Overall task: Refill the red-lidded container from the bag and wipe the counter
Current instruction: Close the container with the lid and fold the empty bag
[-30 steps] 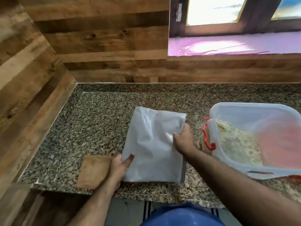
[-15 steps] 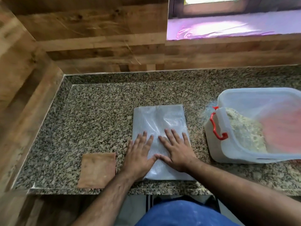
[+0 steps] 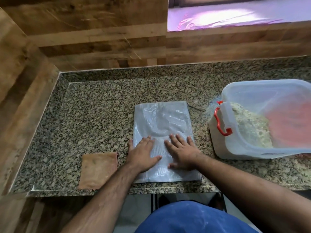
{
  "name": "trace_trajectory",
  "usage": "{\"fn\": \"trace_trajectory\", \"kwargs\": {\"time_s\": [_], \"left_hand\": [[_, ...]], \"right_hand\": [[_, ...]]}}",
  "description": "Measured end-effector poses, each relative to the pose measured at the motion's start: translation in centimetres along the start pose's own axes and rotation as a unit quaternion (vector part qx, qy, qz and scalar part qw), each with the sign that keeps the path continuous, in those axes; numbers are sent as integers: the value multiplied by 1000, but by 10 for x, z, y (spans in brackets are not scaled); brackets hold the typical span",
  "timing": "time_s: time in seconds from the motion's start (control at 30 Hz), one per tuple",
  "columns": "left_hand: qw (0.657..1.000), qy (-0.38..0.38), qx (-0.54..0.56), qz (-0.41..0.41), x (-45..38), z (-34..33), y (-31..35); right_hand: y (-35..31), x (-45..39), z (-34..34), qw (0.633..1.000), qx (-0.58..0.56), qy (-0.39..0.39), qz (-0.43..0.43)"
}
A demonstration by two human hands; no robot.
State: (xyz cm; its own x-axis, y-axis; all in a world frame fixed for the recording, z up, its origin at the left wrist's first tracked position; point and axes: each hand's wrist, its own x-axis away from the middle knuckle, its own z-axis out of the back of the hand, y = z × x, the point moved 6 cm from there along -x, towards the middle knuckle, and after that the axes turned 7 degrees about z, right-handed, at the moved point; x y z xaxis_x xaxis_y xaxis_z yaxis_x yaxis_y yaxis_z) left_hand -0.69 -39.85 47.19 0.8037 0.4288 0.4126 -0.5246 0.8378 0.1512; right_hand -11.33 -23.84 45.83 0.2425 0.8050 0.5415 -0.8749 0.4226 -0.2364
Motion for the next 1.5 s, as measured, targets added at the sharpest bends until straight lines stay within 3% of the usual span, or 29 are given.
{"fn": "trace_trajectory", "kwargs": {"time_s": [0.1,0.23,0.37,0.47,0.57,0.67,0.77,0.87,0.93,1.03,1.13,1.3,1.4,1.5], "left_hand": [[983,95,156,29,6,44,19],[916,231,326,-33,25,109,74],[832,322,435,-124,49,166,158],[802,338,454,-192,63,189,231],[819,330,392,-256,78,190,305],[890,231,260,-294,81,163,372],[957,130,56,-252,73,123,409],[961,170,-79,-203,68,110,418],[961,183,-87,-187,68,109,416],[967,169,-90,-169,66,108,414],[975,142,-87,-149,66,108,416],[982,120,-70,-128,67,109,415],[983,118,-69,-119,66,109,414],[984,124,-63,-109,66,110,413]], "right_hand": [[1,32,28,997,-23,61,-51],[-6,115,72,979,-38,201,-23],[3,228,136,916,-75,394,18],[46,300,172,849,-114,516,8],[120,342,179,808,-144,568,-58],[213,364,153,791,-157,572,-151],[299,373,103,770,-173,574,-217],[353,359,41,765,-249,527,-274],[367,339,4,799,-283,452,-276],[367,310,-43,901,-187,319,-227],[370,298,-70,930,-99,279,-219],[376,315,-40,870,-80,435,-216],[372,336,11,799,-115,555,-204],[369,356,69,701,-170,659,-211]]}}
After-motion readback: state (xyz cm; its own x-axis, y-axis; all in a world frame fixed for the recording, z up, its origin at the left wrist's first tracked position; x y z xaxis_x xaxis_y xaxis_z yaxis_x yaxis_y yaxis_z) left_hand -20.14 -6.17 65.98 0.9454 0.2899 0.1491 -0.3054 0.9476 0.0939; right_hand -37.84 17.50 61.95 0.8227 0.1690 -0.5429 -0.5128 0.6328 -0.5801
